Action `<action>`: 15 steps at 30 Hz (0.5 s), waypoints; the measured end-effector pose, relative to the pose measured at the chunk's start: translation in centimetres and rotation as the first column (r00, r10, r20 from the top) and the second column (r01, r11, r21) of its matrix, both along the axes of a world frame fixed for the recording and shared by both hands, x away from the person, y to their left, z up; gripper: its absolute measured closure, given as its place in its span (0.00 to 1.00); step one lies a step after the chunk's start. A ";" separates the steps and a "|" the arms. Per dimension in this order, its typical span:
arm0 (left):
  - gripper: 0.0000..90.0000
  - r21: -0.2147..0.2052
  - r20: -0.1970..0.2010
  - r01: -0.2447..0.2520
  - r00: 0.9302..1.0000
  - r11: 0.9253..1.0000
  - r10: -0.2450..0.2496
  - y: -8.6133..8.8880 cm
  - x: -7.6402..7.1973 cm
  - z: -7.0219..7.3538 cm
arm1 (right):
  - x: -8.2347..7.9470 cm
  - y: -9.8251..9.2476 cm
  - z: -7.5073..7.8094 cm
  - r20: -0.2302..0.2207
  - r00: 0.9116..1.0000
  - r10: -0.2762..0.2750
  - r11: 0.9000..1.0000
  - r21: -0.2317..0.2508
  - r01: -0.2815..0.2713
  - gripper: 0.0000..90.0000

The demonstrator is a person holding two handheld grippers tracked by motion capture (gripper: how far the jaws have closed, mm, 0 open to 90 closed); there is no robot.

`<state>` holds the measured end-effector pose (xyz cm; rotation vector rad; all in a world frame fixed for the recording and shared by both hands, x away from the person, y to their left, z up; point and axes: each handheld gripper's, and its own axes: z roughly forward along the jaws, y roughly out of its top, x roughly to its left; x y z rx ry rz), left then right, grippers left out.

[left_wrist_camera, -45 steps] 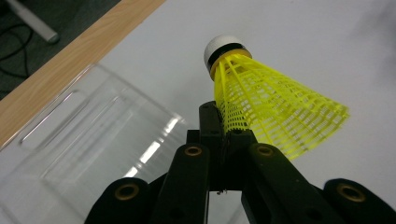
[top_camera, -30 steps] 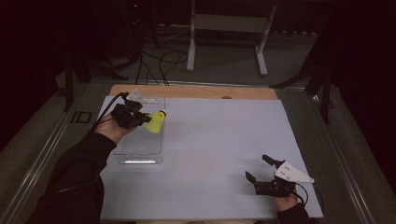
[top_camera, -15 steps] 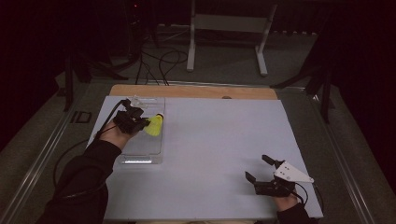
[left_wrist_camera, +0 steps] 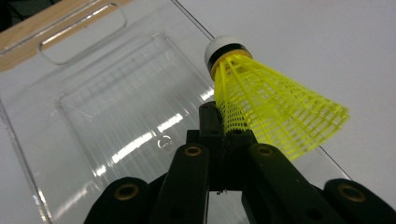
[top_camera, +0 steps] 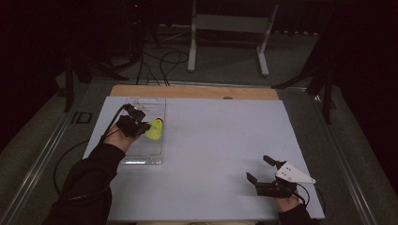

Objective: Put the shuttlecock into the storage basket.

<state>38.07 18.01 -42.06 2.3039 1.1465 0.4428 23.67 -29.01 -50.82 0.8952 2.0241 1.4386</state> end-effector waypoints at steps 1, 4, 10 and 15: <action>1.00 0.006 -0.004 -0.001 1.000 1.000 0.001 0.0 0.0 -0.2 | 0.0 0.0 0.0 0.000 1.000 0.000 1.000 0.000 0.000 0.10; 1.00 0.007 -0.009 -0.007 1.000 1.000 0.007 0.0 0.1 -0.5 | 0.0 0.0 0.0 -0.001 1.000 0.000 1.000 0.000 0.000 0.10; 1.00 0.008 -0.024 -0.012 1.000 1.000 0.012 -0.1 0.2 -1.0 | 0.0 0.0 0.0 -0.001 1.000 0.002 1.000 -0.001 -0.002 0.10; 1.00 0.015 -0.035 -0.013 0.999 1.000 0.014 -0.1 0.4 -1.4 | 0.0 0.0 0.0 -0.002 1.000 0.002 1.000 -0.001 -0.002 0.10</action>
